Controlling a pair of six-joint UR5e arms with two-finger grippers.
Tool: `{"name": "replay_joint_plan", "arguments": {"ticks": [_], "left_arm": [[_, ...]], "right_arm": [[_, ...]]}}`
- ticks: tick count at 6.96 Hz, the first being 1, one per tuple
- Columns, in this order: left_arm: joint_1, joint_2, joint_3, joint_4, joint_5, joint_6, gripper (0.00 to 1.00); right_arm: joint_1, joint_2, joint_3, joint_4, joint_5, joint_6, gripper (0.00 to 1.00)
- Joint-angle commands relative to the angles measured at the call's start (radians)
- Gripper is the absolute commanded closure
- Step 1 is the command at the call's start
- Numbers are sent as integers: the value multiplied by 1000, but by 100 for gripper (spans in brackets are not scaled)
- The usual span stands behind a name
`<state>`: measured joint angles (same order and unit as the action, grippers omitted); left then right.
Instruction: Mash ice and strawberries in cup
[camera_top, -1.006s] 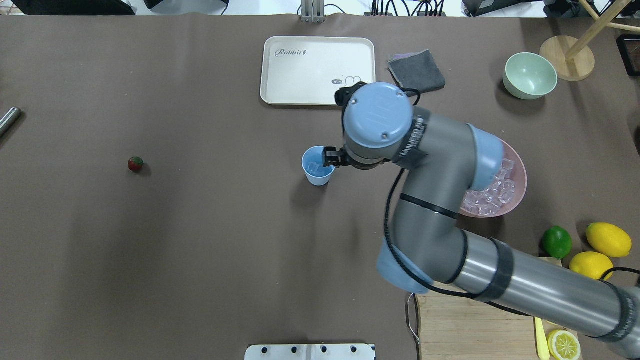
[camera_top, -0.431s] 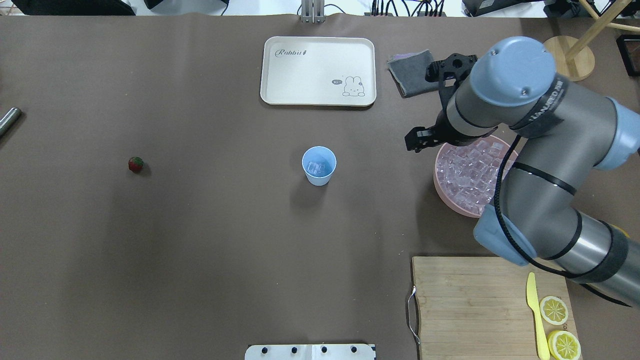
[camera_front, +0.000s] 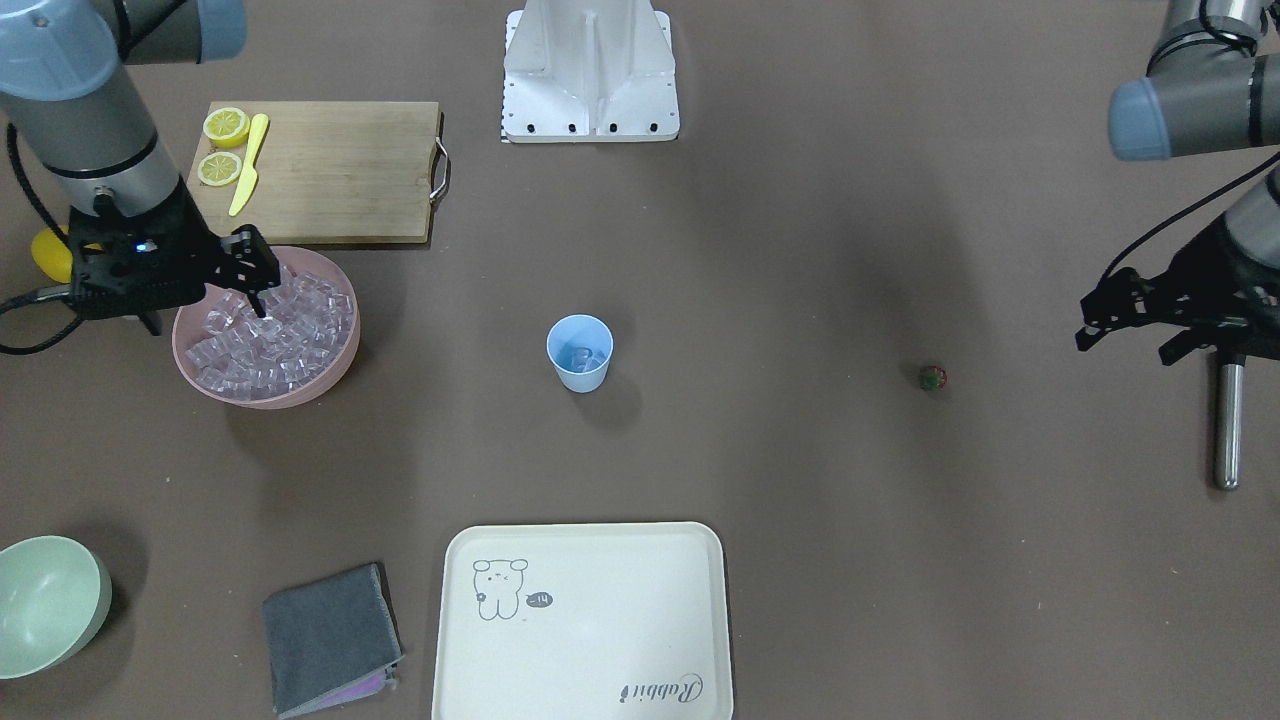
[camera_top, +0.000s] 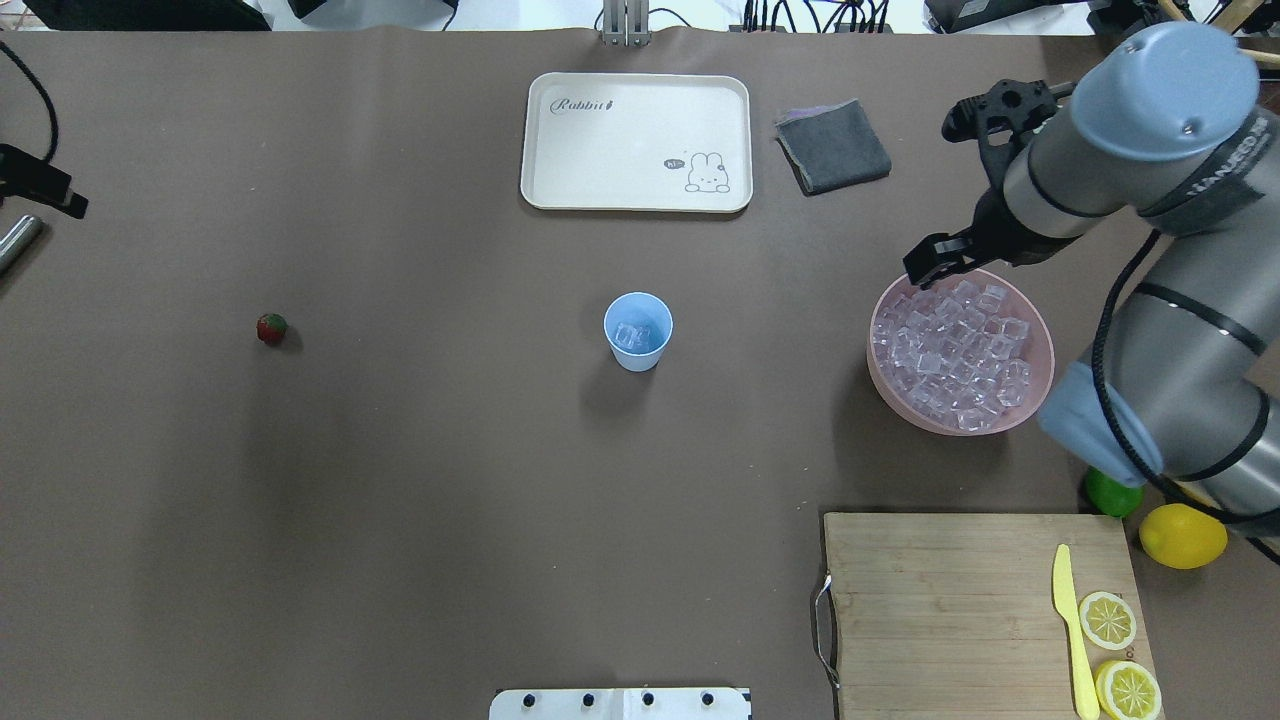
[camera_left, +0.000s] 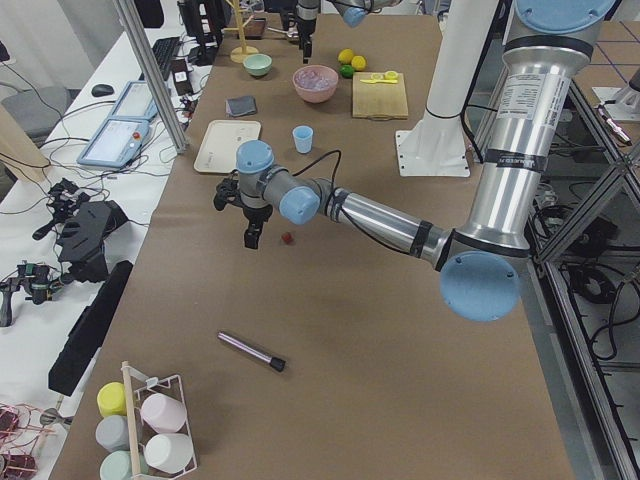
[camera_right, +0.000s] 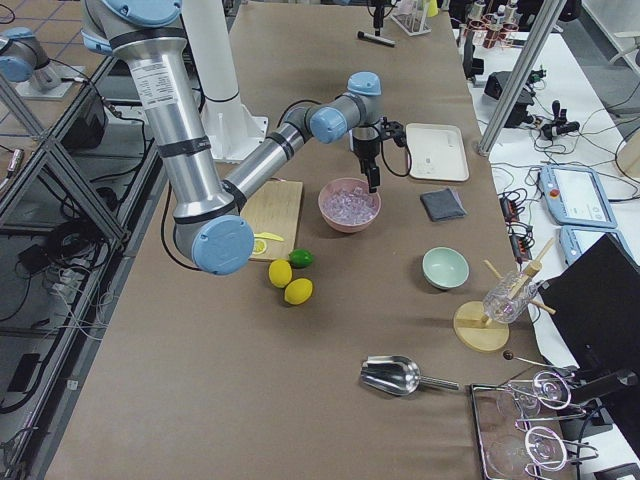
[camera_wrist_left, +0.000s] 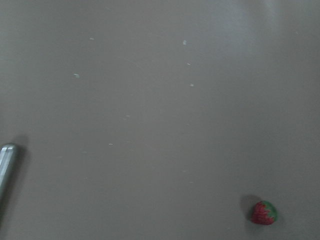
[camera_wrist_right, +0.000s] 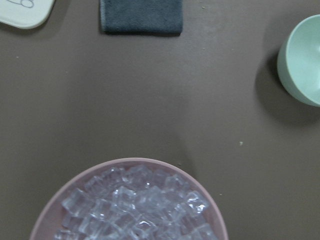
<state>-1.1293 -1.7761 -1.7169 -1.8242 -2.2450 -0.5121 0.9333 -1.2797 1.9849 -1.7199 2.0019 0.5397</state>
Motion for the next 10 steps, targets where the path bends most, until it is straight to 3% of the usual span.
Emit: {"name": "replay_joint_plan", "arguments": {"ticks": [1,4,10], "left_arm": [[188,-54,5,-15,127,-107,2],[243,-59,32,-61,160,-121,2],[244,-57,132,-176,163,-128,2]], "right_arm": [[117,-58,-17,-1,70,-180,1],[296,-76,-138,-1,198,-439,1],[531,-204,-262,29,227,-830,1]]}}
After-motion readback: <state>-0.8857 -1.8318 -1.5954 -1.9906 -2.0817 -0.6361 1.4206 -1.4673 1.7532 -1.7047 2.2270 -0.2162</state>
